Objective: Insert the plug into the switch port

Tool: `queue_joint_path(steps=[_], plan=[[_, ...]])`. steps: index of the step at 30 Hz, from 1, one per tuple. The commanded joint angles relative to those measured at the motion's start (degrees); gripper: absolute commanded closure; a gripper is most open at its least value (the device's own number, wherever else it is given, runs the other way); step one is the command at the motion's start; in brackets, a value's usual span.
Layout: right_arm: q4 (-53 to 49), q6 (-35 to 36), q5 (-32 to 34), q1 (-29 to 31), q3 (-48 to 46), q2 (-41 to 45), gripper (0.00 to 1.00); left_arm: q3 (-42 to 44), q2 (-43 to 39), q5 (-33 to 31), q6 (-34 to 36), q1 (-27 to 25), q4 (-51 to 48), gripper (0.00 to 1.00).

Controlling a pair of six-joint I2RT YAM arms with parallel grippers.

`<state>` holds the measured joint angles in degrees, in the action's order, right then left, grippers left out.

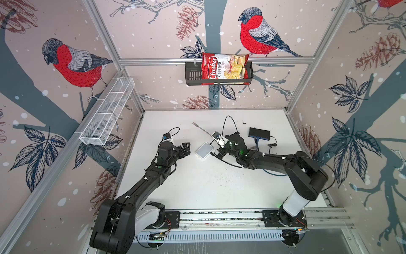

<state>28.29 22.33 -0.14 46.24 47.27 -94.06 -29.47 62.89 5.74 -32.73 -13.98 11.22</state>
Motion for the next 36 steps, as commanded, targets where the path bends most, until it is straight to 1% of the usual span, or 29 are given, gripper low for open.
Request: queue_joint_path(steps=[1, 4, 8, 12, 18, 25, 32, 34, 36], plan=[[0.86, 0.17, -6.49, 0.58, -3.83, 4.08, 0.97, -2.01, -1.56, -1.69, 0.38, 0.18, -4.31, 0.03], [1.46, 0.95, -9.91, 1.46, -7.56, 7.53, 0.96, -3.23, -2.74, -1.44, -0.69, 0.4, -5.4, 0.04], [-0.33, 1.51, -11.55, 3.21, -8.88, 9.2, 0.96, -4.43, -3.47, 0.65, -2.8, 0.46, -6.27, 0.04], [-1.49, -0.42, -12.07, 4.05, -8.93, 10.12, 0.96, -4.61, -5.45, 3.43, -4.66, 0.45, -6.21, 0.05], [-1.83, -3.17, -10.39, 4.65, -8.99, 11.34, 0.96, -3.5, -8.89, 5.44, -8.27, 0.5, -6.48, 0.08], [-1.93, -3.21, -9.49, 5.44, -9.12, 11.83, 0.96, -3.31, -9.93, 7.88, -12.0, 0.44, -6.57, 0.19], [-2.01, -3.43, -9.23, 5.61, -9.52, 11.97, 0.96, -3.05, -10.96, 8.49, -12.8, 0.44, -5.51, 0.3], [-2.16, -3.3, -10.04, 5.61, -9.56, 12.07, 0.96, -2.98, -10.7, 8.76, -12.8, 0.45, -5.16, 0.36], [-2.43, -3.25, -11.19, 5.61, -9.43, 12.24, 0.96, -2.79, -10.45, 8.8, -12.39, 0.44, -4.79, 0.38]])
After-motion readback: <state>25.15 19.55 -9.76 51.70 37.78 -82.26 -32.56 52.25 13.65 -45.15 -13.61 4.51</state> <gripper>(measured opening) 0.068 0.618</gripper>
